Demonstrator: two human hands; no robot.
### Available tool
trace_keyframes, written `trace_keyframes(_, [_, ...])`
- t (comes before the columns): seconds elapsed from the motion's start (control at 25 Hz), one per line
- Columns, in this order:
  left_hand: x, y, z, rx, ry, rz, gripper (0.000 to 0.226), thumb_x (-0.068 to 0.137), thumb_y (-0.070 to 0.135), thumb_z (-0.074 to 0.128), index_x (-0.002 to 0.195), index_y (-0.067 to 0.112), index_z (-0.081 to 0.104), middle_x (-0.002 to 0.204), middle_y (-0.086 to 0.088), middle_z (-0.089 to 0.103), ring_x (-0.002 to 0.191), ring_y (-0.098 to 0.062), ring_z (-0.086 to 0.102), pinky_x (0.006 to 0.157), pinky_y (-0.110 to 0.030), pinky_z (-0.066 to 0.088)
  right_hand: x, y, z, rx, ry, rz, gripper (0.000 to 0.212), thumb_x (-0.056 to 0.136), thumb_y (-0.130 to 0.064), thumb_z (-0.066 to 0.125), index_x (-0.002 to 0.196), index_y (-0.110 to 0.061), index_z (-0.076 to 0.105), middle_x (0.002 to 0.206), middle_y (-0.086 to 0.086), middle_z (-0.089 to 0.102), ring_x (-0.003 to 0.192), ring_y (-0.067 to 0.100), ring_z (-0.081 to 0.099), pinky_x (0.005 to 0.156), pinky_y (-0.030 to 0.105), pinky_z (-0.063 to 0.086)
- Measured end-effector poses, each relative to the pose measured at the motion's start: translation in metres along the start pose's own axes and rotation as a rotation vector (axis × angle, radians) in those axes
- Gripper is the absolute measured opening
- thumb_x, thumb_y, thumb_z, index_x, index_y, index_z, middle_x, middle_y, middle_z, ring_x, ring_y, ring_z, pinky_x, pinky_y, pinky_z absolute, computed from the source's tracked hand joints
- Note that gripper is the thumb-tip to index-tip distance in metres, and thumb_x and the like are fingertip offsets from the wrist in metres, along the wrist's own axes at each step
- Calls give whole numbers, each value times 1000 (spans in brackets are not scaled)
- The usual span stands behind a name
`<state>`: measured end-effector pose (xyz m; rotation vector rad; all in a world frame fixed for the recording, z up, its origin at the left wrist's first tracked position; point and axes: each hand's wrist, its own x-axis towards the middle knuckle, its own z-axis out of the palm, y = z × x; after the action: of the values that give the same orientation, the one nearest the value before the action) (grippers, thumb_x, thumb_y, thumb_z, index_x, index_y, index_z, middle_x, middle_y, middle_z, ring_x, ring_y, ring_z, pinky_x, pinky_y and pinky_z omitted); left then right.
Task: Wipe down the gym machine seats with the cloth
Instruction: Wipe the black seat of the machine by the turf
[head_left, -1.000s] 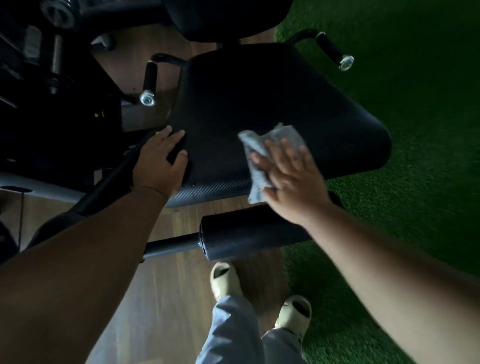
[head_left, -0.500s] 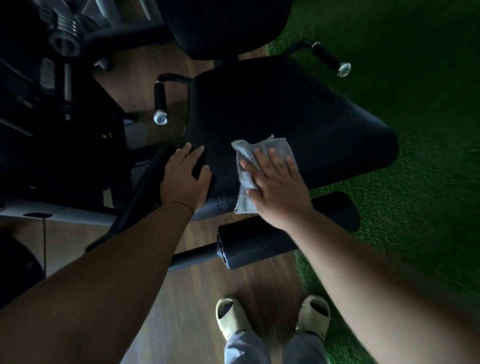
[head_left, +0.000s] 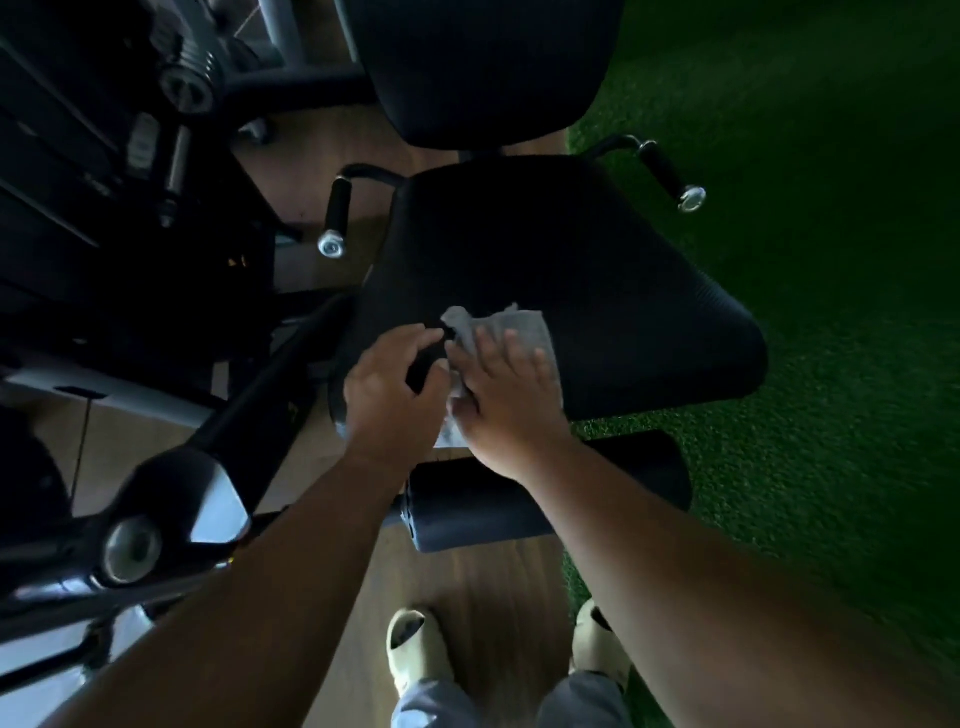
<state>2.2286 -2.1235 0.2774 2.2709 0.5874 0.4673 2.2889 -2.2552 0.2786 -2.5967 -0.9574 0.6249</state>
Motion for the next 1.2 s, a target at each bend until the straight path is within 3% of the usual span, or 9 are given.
trace_keyframes(0.12, [-29,12,16,147,60,168,36,85,24,55,115,14,70,123,-5,67,118,-20,58,102,-46,45,-11,55,-40,536,117,34,53,98,-26,52,149,-31,40,162,-7,23,147,17,28,112,33,26])
trace_keyframes(0.2, [-41,35,48,369,-46,200,46,88,33,50,130,17,62,138,-5,58,132,-23,48,114,-52,30,-3,112,-62,348,272,129,43,99,-23,51,141,-21,51,156,1,38,143,18,35,112,29,27])
trace_keyframes(0.32, [-32,69,109,644,-186,134,65,95,54,34,153,23,34,162,-2,29,152,-22,16,121,-51,2,20,153,-66,-110,198,42,46,102,-34,40,145,-19,45,155,9,39,145,28,31,118,45,26])
trace_keyframes(0.48, [-17,38,109,723,-167,90,65,95,60,30,152,29,35,160,-1,33,150,-22,23,118,-48,15,25,161,-47,-279,209,-12,55,102,-44,27,153,-24,32,161,6,30,149,28,22,121,48,17])
trace_keyframes(0.72, [-8,-37,22,752,-87,83,60,96,54,32,147,25,46,152,-2,47,144,-24,37,114,-49,26,27,162,-42,-308,292,-13,56,97,-45,30,147,-21,42,155,9,40,144,31,33,118,51,24])
trace_keyframes(0.84, [-2,-13,52,696,-68,67,59,96,53,34,147,26,46,152,-2,46,144,-25,37,113,-51,29,27,161,-40,-319,299,-5,56,96,-45,31,146,-21,42,155,8,40,144,30,33,118,51,24])
trace_keyframes(1.0, [-10,41,104,661,-281,268,61,98,56,24,153,31,35,160,-1,33,149,-26,25,118,-52,22,25,160,-43,-325,281,16,61,95,-47,25,148,-22,39,158,7,35,146,28,29,120,49,21])
trace_keyframes(1.08, [-7,36,86,618,-276,307,60,98,54,28,152,27,36,159,-1,36,149,-24,26,117,-51,24,25,159,-44,-323,285,15,61,94,-47,26,148,-22,40,157,6,36,146,28,29,120,48,20])
trace_keyframes(1.2, [-16,-5,37,739,-157,72,66,95,58,32,152,25,35,160,-3,33,150,-25,22,119,-50,16,26,158,-42,-314,303,21,60,93,-46,28,146,-21,42,156,6,38,145,28,30,120,48,20])
